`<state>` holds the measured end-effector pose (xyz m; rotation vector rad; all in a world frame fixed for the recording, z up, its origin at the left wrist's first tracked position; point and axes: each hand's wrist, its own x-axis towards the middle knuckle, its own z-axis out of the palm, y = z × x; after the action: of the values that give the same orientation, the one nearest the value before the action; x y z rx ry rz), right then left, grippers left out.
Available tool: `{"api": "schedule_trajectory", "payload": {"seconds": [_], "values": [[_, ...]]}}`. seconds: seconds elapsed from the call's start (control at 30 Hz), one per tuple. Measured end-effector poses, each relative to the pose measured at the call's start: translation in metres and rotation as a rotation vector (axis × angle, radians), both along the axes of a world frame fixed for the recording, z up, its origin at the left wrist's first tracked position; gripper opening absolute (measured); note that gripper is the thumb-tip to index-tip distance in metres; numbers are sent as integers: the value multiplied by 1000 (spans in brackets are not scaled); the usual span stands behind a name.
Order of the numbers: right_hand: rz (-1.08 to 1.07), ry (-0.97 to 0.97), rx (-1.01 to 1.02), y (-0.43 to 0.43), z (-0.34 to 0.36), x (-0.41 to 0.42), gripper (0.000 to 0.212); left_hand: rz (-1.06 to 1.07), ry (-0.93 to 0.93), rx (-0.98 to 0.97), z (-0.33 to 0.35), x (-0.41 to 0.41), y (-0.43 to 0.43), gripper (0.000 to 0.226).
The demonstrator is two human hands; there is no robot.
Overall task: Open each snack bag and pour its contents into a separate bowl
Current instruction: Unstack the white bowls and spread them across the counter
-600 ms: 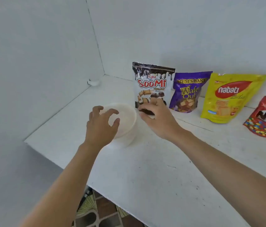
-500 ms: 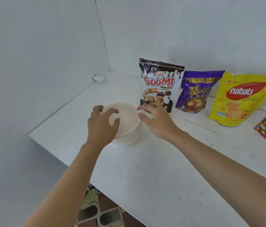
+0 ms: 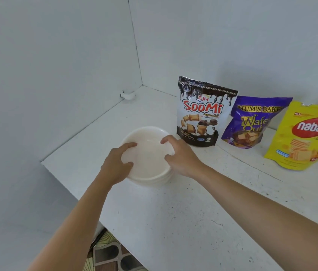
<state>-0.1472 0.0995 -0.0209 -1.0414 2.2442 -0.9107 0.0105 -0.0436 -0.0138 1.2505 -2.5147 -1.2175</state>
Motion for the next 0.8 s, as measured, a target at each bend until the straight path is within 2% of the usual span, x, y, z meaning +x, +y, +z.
{"api": "schedule_trajectory", "payload": {"seconds": [0.1,0.3,0.53,0.8], "values": [[11,-26,23,-2,5,-3,43,-56,4,-2,-17,2,-24,66],[-25,18,-62,-6,31,-5,43,-95,-25,-93,39,-10,-20,60],[-257,6,-362,27,73,-13,42,-252,266,-43,78,-41,-16,65],[-464,110,-388,123,77,-29,44,-431,493,0,74,-93,69,77]]}}
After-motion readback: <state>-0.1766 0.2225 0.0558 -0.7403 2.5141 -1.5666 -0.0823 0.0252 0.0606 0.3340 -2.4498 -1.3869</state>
